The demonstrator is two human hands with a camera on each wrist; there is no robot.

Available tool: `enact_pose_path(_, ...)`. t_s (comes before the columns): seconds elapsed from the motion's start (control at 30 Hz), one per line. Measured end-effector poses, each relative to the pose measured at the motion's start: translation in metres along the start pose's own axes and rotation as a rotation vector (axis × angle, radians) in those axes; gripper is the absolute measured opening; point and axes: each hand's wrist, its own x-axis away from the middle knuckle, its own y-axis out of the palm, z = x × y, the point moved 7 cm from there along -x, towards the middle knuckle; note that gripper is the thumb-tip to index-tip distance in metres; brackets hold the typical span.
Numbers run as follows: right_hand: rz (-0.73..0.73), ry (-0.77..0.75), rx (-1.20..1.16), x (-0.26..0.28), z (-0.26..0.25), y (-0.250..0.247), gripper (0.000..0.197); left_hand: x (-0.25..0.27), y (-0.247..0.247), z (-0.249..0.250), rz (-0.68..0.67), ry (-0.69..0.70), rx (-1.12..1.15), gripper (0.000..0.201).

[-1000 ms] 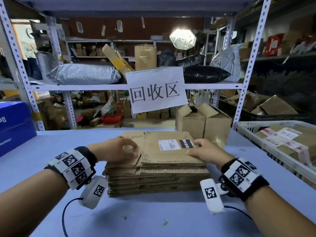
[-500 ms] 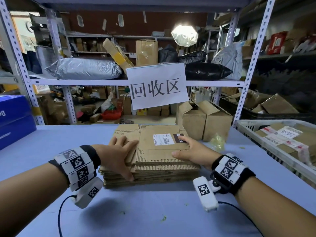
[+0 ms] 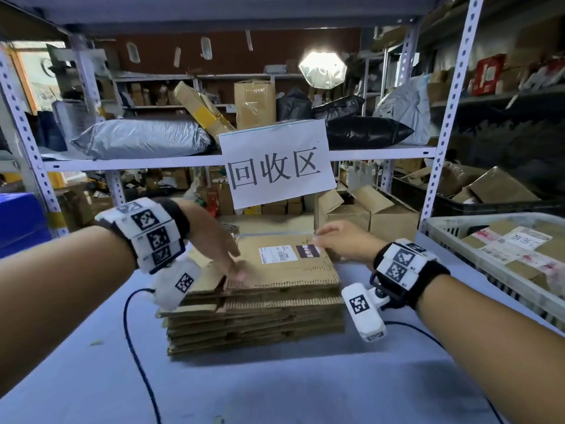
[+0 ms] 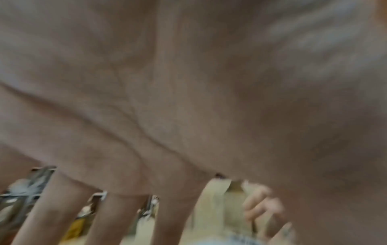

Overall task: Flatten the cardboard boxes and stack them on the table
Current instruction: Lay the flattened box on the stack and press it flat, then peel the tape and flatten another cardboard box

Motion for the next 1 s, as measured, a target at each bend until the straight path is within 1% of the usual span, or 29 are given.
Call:
enact_pose_path(0.03,0.090,-0.006,-0.004,-0.008,-0.002,-0.016,0.025,0.001,-0.022,0.008,0.061,0.040,0.030,0.114)
enact_pose_path(0.07,0.180,-0.019,0.021,-0.017,-0.003,-0.032,0.019,0.000,-0.044,0.017,0.134,0.086,0.089,0.103)
enact_pose_path(0.13,0.350,-0.048,0.142,-0.033,-0.005,-0.061,0.010,-0.012,-0.090,0.039,0.314,0.171,0.235,0.066)
enact_pose_path(0.17,0.422,-0.063,0.225,-0.040,-0.005,-0.073,0.006,-0.021,-0.112,0.051,0.407,0.208,0.325,0.052)
enact_pose_path(0.2,0.472,-0.066,0.308,-0.047,-0.004,-0.084,0.005,-0.032,-0.130,0.063,0.467,0.228,0.422,0.046)
enact_pose_path(0.23,0.496,-0.051,0.389,-0.056,0.000,-0.092,0.006,-0.043,-0.142,0.075,0.495,0.236,0.499,0.043)
enact_pose_path(0.27,0.496,-0.012,0.463,-0.065,0.005,-0.100,0.008,-0.057,-0.153,0.087,0.520,0.230,0.523,0.039)
enact_pose_path(0.3,0.482,0.033,0.524,-0.074,0.012,-0.105,0.016,-0.070,-0.161,0.098,0.547,0.211,0.506,0.033)
enact_pose_path(0.33,0.456,0.068,0.572,-0.082,0.018,-0.109,0.023,-0.083,-0.167,0.107,0.570,0.179,0.474,0.032)
enact_pose_path(0.37,0.422,0.082,0.606,-0.090,0.024,-0.112,0.027,-0.092,-0.170,0.115,0.590,0.148,0.438,0.034)
enact_pose_path(0.43,0.336,0.081,0.641,-0.103,0.034,-0.112,0.030,-0.111,-0.174,0.126,0.601,0.120,0.440,0.038)
enact_pose_path(0.5,0.255,0.066,0.653,-0.112,0.042,-0.111,0.034,-0.130,-0.174,0.134,0.550,0.128,0.493,0.036)
enact_pose_path(0.57,0.221,0.059,0.673,-0.116,0.047,-0.113,0.032,-0.145,-0.175,0.143,0.518,0.168,0.569,0.036)
enact_pose_path(0.63,0.234,0.077,0.713,-0.116,0.051,-0.117,0.028,-0.150,-0.174,0.152,0.515,0.206,0.617,0.042)
enact_pose_path(0.7,0.250,0.106,0.752,-0.117,0.051,-0.122,0.024,-0.155,-0.177,0.158,0.520,0.219,0.628,0.043)
enact_pose_path(0.73,0.247,0.127,0.767,-0.117,0.051,-0.125,0.027,-0.156,-0.177,0.161,0.497,0.215,0.586,0.044)
enact_pose_path(0.8,0.245,0.192,0.777,-0.118,0.053,-0.131,0.030,-0.149,-0.177,0.167,0.453,0.246,0.581,0.047)
enact_pose_path(0.83,0.254,0.214,0.772,-0.119,0.054,-0.135,0.031,-0.146,-0.179,0.171,0.445,0.265,0.513,0.050)
enact_pose_path(0.87,0.268,0.232,0.768,-0.118,0.054,-0.139,0.030,-0.146,-0.182,0.174,0.442,0.278,0.501,0.051)
enact_pose_path(0.9,0.285,0.243,0.766,-0.117,0.055,-0.143,0.029,-0.138,-0.180,0.176,0.451,0.269,0.406,0.050)
enact_pose_path(0.97,0.314,0.253,0.738,-0.113,0.056,-0.149,0.025,-0.139,-0.183,0.178,0.490,0.252,0.269,0.037)
enact_pose_path(1.0,0.329,0.257,0.701,-0.111,0.058,-0.152,0.024,-0.139,-0.188,0.178,0.543,0.291,0.260,0.036)
